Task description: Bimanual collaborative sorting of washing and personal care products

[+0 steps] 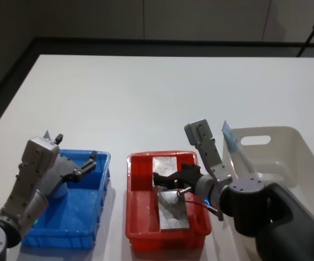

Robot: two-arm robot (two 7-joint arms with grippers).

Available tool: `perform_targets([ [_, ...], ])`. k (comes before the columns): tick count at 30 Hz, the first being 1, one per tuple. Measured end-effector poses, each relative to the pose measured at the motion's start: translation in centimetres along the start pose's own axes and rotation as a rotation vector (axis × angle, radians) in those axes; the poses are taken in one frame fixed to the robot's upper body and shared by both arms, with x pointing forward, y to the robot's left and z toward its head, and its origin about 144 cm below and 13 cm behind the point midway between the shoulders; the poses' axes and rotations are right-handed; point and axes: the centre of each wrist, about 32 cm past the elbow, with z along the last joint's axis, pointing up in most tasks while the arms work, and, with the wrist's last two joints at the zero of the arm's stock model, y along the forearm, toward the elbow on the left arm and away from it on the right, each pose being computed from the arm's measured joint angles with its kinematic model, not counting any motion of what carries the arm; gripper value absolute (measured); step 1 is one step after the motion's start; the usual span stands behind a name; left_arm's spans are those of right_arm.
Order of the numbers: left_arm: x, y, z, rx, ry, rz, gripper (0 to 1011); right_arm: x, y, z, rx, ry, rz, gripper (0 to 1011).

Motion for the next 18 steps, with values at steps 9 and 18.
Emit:
perform_targets([
  [9,0.0,0.0,0.0,0.0,0.0,0.0,1002,-0.03,0.43,-0.03,-0.007,0.002,0.009,1001],
  [18,0.0,0.0,0.0,0.0,0.0,0.0,1001,0.07,0.78,-0.15,-0.017,0.009,0.011,1001],
])
